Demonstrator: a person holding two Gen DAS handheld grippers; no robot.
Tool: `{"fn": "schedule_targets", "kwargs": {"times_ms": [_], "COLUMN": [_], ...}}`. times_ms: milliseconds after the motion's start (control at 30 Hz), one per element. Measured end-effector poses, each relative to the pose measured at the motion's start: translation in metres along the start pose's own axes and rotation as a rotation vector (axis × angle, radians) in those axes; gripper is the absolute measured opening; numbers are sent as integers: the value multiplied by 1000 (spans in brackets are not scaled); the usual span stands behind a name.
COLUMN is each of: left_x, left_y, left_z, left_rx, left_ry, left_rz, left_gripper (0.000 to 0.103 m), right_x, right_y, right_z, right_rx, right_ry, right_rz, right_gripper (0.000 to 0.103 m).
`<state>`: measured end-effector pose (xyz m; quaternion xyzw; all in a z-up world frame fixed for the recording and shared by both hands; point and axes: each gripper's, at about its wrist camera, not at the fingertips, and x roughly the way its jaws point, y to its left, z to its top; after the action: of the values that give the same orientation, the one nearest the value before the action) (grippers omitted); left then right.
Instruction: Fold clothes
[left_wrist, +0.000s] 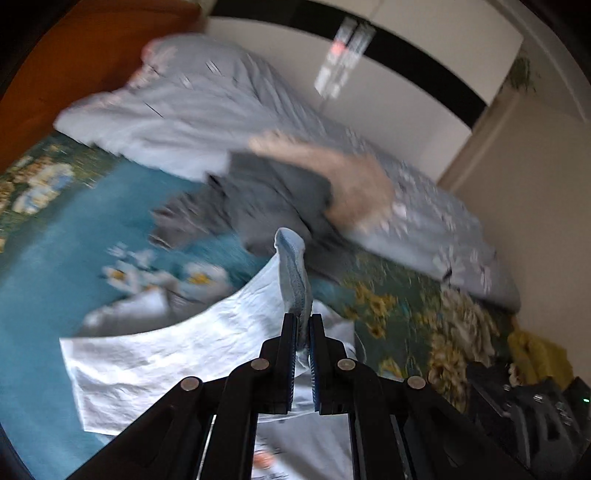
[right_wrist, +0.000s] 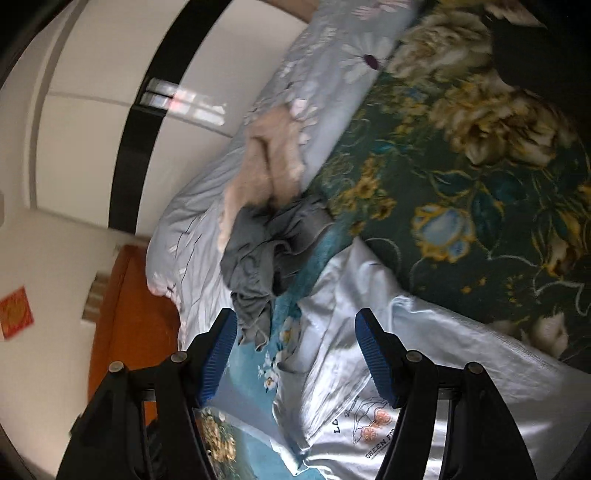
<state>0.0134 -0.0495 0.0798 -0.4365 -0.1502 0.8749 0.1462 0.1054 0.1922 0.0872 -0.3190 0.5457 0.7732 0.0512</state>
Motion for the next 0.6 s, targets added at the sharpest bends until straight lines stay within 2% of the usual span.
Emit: {"fn": "schedule_targets", "kwargs": {"times_ms": [100, 200, 300, 400, 433, 533, 600], "left_x": [37, 66, 86, 101, 103, 100, 87], "left_y": [-22, -41, -56, -54, -50, -36, -22], "left_z": [-12, -23, -31, -39, -41, -44, -45], "left_rx": [-10, 41, 115, 114, 107, 80, 56], "left_ry": [67, 125, 169, 227, 243, 268, 262], "left_rz": [-28, -51, -16, -20, -23, -29, -28], "left_gripper": [7, 7, 8, 10, 13, 38, 42], "right_x": [2, 0, -4, -2, 0, 4, 7], "right_y": [-12, -20, -20, -21, -21, -22, -23], "right_z": [7, 12, 15, 17, 17, 17, 17], "right_rx": [47, 75, 66, 55, 53, 47, 43], "right_ry": [3, -15, -45, -42, -38, -25, -16], "right_rz": [1, 5, -8, -22, -25, -35, -42], "right_gripper": [68, 68, 68, 68, 68, 68, 68]}}
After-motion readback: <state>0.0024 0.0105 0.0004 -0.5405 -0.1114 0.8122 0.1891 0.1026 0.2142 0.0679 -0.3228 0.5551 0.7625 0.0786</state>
